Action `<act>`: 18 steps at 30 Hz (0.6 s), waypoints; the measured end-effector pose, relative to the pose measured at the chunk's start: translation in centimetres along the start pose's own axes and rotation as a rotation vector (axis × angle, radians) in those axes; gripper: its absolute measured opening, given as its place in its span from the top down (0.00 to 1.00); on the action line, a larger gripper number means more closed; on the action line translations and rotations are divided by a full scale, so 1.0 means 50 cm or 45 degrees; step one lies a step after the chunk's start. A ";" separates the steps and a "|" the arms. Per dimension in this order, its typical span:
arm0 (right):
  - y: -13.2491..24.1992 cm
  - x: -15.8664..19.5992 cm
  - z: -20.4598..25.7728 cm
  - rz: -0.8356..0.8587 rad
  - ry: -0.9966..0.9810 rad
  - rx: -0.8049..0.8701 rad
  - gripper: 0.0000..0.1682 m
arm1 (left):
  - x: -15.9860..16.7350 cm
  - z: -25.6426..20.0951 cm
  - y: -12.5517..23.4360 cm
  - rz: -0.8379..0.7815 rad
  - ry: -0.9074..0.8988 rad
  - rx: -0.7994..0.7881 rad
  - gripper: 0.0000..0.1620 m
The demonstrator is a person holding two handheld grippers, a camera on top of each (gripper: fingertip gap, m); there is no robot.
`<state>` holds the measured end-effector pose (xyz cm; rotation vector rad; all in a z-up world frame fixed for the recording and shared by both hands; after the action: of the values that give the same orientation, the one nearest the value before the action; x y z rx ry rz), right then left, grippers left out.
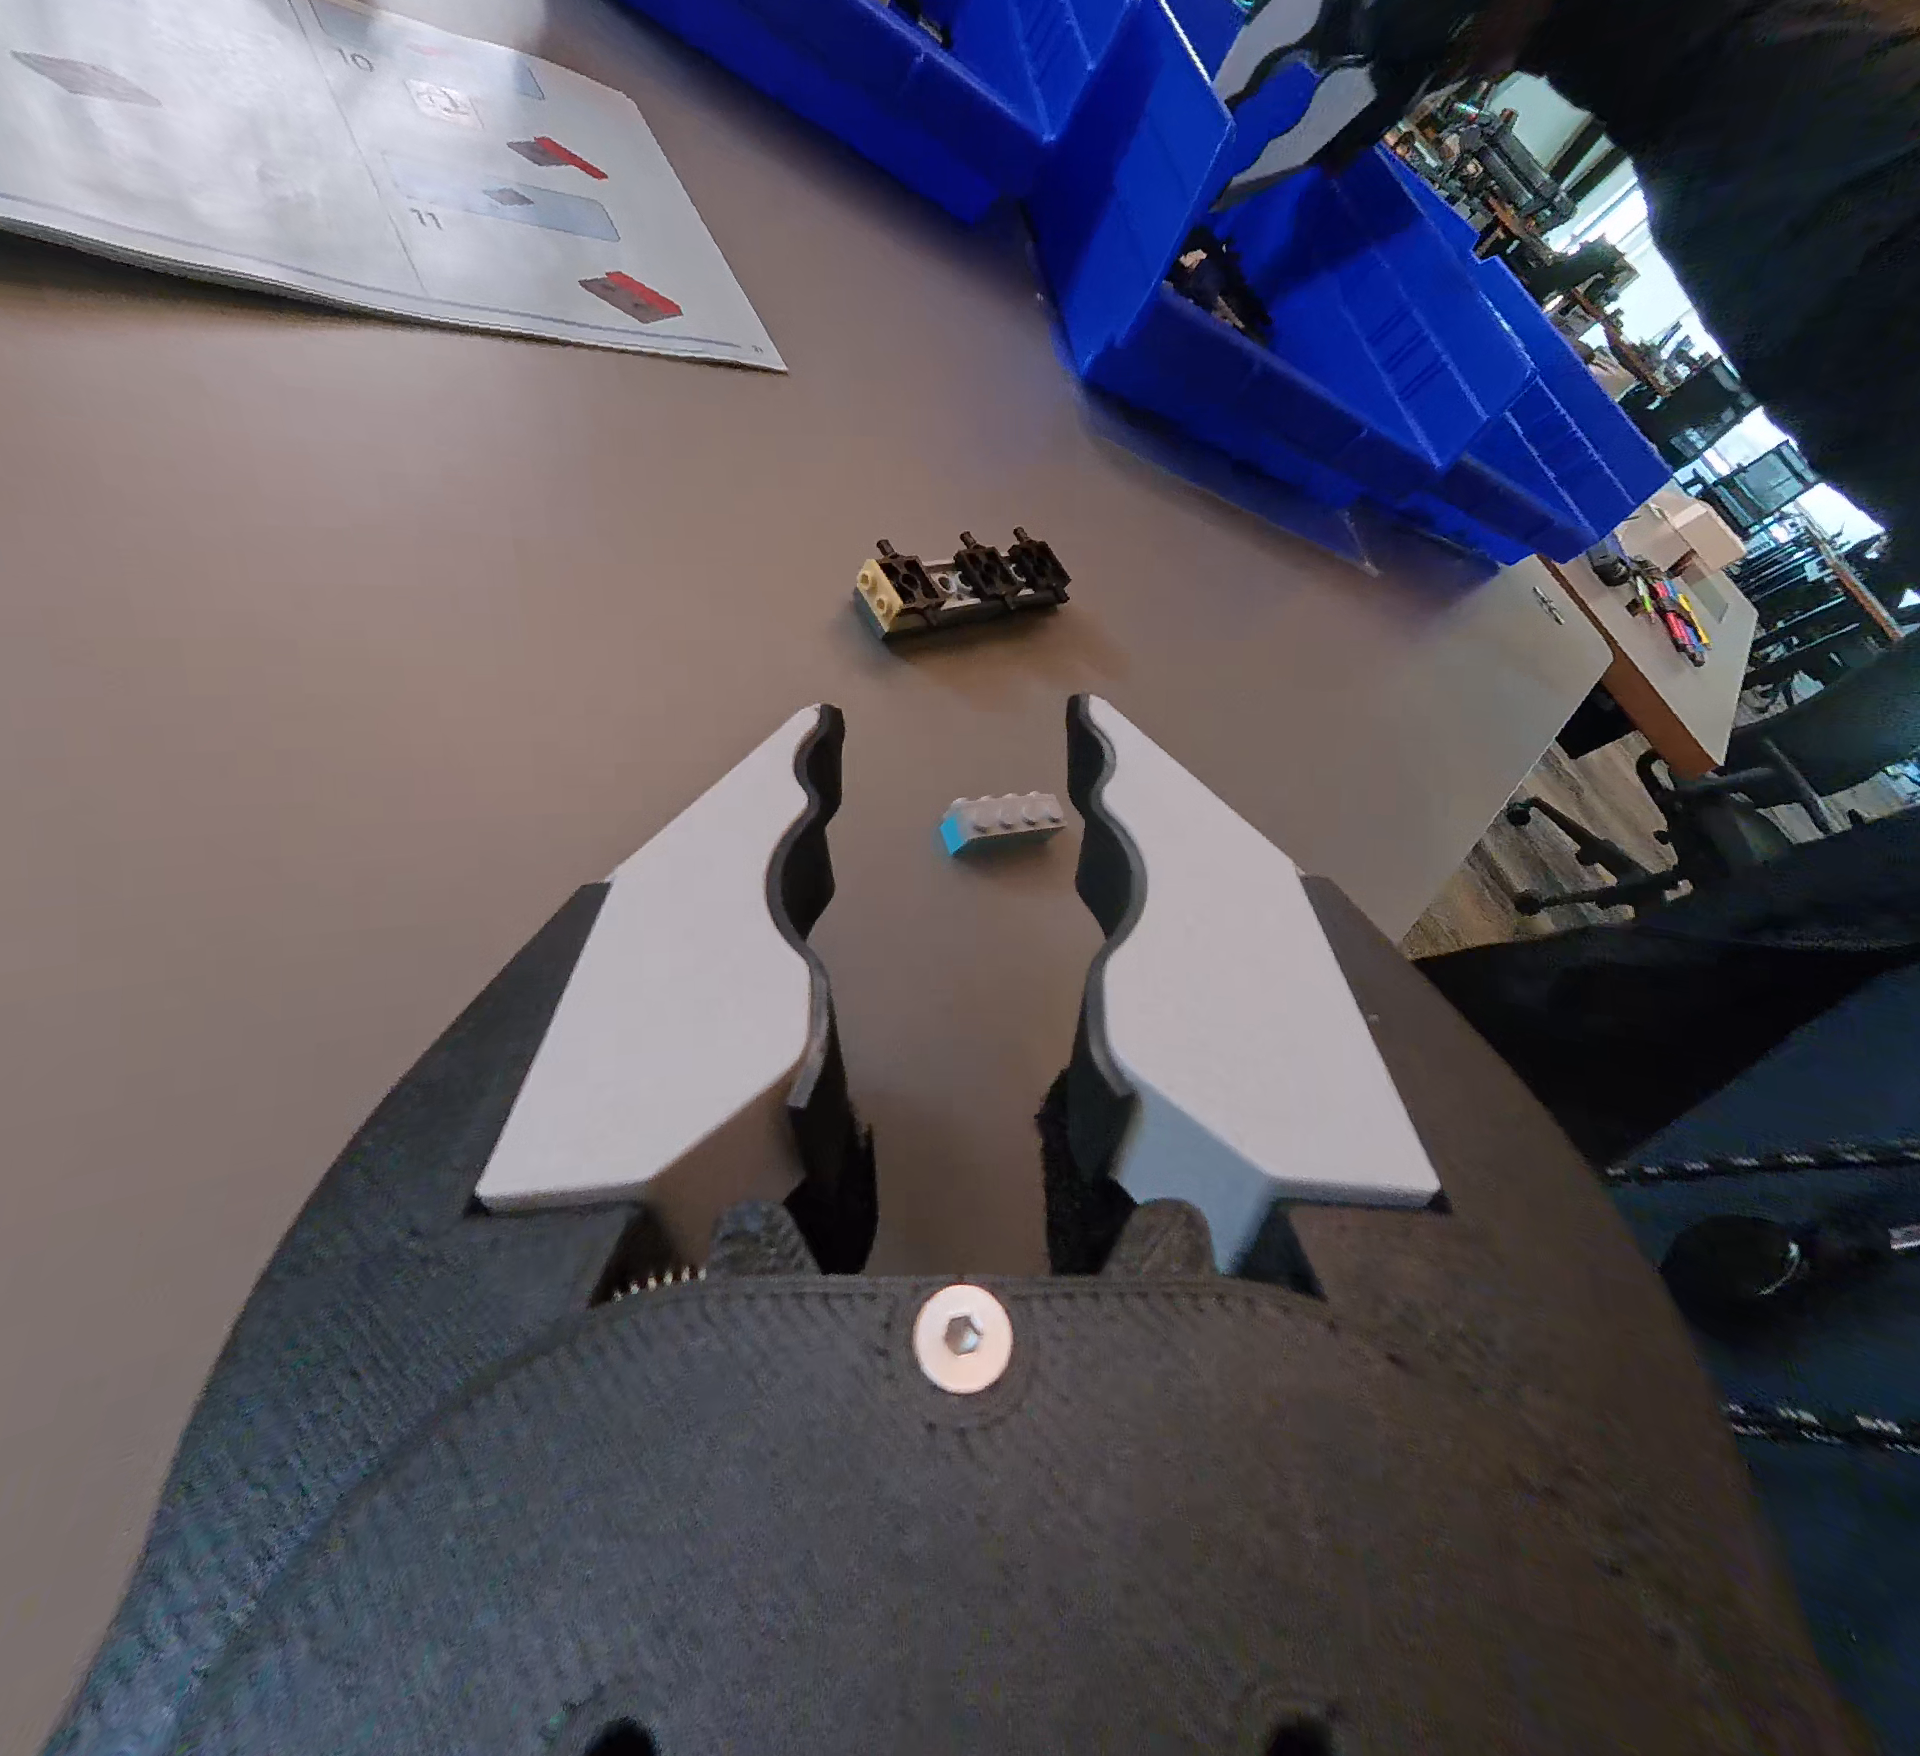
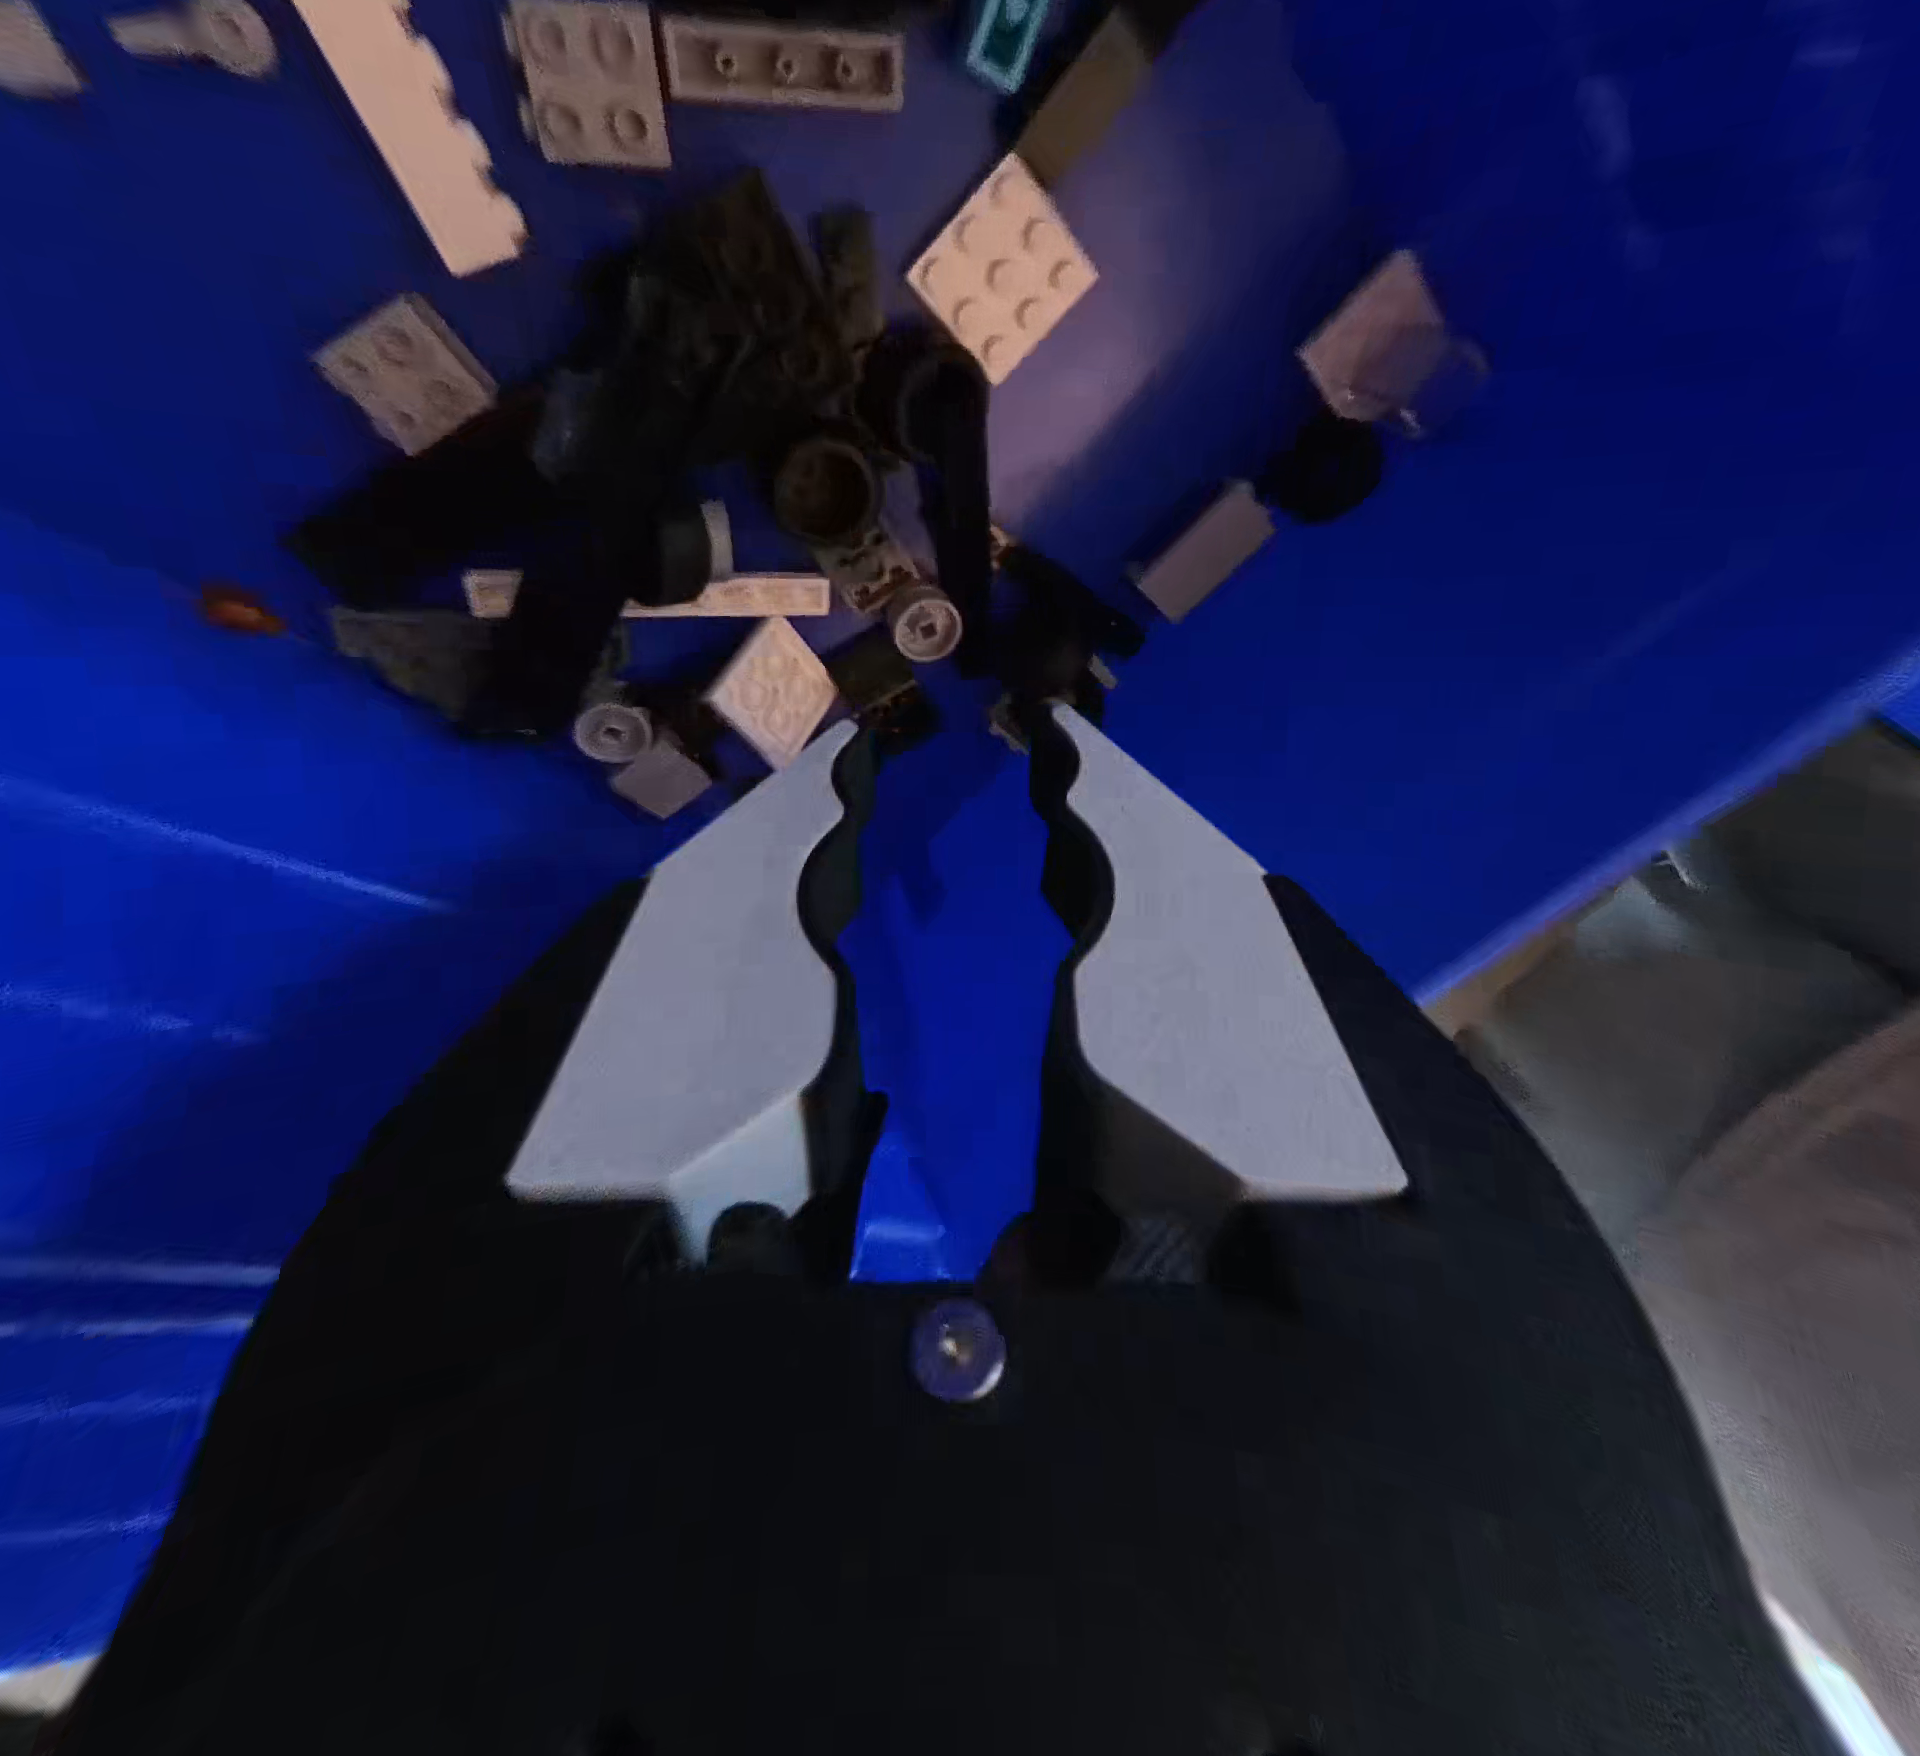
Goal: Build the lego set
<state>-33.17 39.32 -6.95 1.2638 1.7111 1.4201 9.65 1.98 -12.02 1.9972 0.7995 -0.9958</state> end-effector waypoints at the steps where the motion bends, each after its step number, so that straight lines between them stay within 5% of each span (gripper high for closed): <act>1: -0.016 -0.001 0.000 0.057 0.038 -0.012 0.81 | 0.000 0.000 0.000 0.001 0.003 0.002 0.73; 14: -0.066 0.003 0.008 0.220 0.097 -0.129 0.84 | -0.001 0.009 -0.009 0.050 0.064 0.057 0.73; 18: -0.067 0.005 0.007 0.240 0.077 -0.136 0.92 | -0.001 0.009 -0.009 0.052 0.062 0.055 0.73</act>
<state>-33.97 39.74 -10.19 1.3645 1.5650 1.6510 9.13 1.84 -12.31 2.0732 0.7663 -0.9517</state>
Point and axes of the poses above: each gripper's, where its closed fingertips meet, y back along the fingers, x out of its underside, z = x × y across the jaws, the point moved 9 cm from there along y, back along the fingers, and after that the axes turned 7 degrees about -y, right-handed, at the moved point
